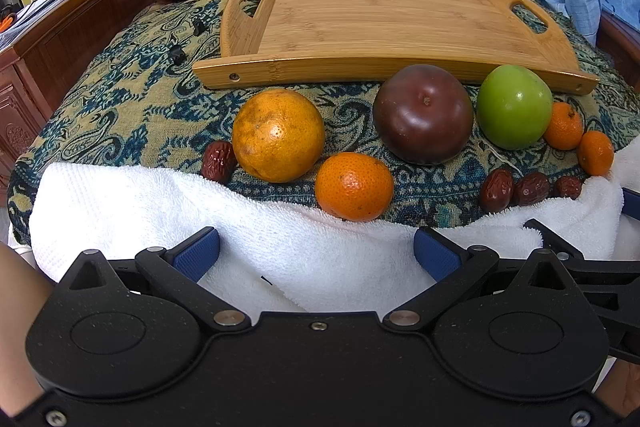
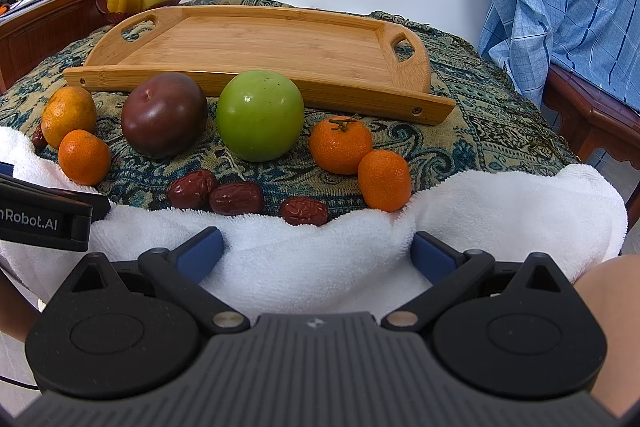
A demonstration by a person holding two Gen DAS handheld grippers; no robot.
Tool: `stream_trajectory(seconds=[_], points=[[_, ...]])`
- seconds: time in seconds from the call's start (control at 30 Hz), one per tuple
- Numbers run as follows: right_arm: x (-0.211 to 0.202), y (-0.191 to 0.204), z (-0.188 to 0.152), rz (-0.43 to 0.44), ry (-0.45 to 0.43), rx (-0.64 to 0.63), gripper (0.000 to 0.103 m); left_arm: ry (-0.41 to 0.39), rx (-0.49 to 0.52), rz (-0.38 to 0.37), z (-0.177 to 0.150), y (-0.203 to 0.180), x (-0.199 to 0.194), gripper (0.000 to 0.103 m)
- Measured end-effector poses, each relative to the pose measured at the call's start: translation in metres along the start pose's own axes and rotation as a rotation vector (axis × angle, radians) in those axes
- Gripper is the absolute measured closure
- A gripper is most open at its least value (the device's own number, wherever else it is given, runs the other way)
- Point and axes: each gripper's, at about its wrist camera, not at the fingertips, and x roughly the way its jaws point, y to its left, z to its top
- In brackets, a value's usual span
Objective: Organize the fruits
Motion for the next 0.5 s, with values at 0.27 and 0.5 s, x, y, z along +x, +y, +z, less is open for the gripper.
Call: stream_trajectory(seconds=[0.27, 0.5], points=[[-0.0009, -0.0001, -0.0002, 0.000, 0.000, 0.000, 0.000, 0.000, 0.000, 0.000, 0.0000, 0.0000, 0.0000, 0.000], [-0.0038, 0.0000, -0.0009, -0.001, -0.002, 0.000, 0.000, 0.001, 0.001, 0.000, 0.0001, -0.0001, 0.0001, 0.000]])
